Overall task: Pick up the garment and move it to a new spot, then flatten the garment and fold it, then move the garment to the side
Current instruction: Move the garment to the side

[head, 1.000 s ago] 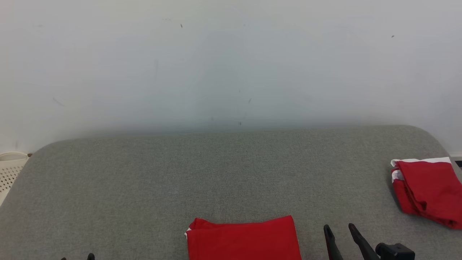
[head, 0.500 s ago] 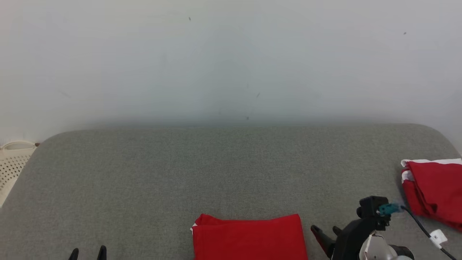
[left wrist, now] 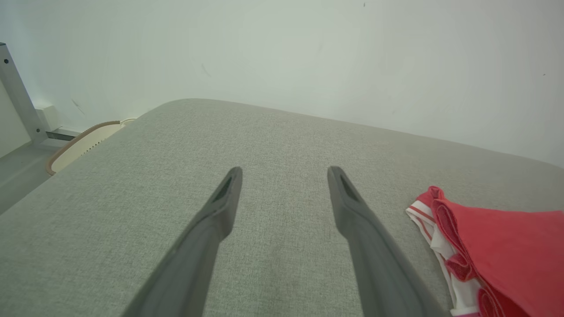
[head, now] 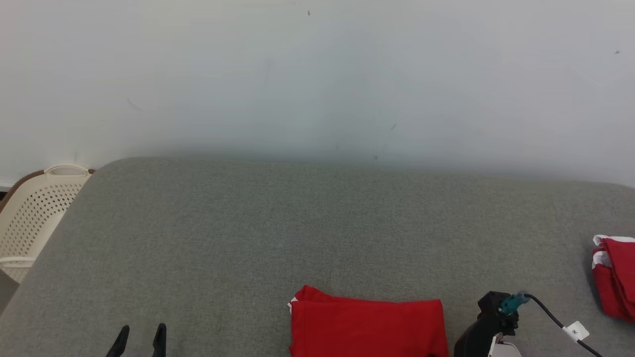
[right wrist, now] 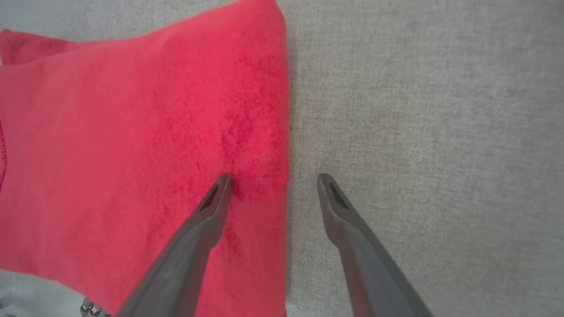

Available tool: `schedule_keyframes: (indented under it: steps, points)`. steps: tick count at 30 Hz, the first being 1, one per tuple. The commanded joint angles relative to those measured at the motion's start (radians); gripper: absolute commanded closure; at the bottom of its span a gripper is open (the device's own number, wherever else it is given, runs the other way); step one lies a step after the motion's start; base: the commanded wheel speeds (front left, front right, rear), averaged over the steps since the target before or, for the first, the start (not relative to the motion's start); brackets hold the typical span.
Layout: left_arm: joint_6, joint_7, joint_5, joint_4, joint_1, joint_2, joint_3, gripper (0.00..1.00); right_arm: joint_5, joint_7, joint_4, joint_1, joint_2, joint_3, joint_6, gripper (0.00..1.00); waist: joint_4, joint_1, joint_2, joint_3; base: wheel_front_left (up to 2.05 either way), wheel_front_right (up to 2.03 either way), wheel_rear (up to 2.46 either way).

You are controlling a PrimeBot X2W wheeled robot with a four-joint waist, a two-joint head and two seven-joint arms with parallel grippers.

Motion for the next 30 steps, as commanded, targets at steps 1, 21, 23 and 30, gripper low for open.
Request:
schedule_keyframes:
  steps: [1,21,23,30]
  points:
    - [0.002,-0.003,0.014,0.007,-0.021,-0.006,-0.005,0.00,-0.007,-0.006,0.030,-0.005,-0.001,-0.002,-0.002,0.00,0.021,0.0000,-0.0001,0.005,0.00,0.00,0.00]
    - [0.057,-0.003,0.161,-0.079,0.046,-0.145,-0.060,0.00,0.127,-0.131,0.403,-0.147,0.020,0.149,0.003,0.31,0.086,0.0000,-0.0001,0.029,0.00,0.00,0.00]
    - [0.062,-0.003,0.190,-0.116,0.063,-0.163,-0.052,0.00,0.132,-0.149,0.429,-0.163,0.022,0.168,0.003,0.96,0.083,0.0000,-0.0001,0.030,0.00,0.00,0.00]
    - [0.049,-0.003,0.221,-0.151,0.113,-0.200,-0.013,0.00,0.052,-0.240,0.442,-0.244,0.002,0.167,-0.002,1.00,0.037,0.0000,-0.0001,0.020,0.00,0.00,0.00]
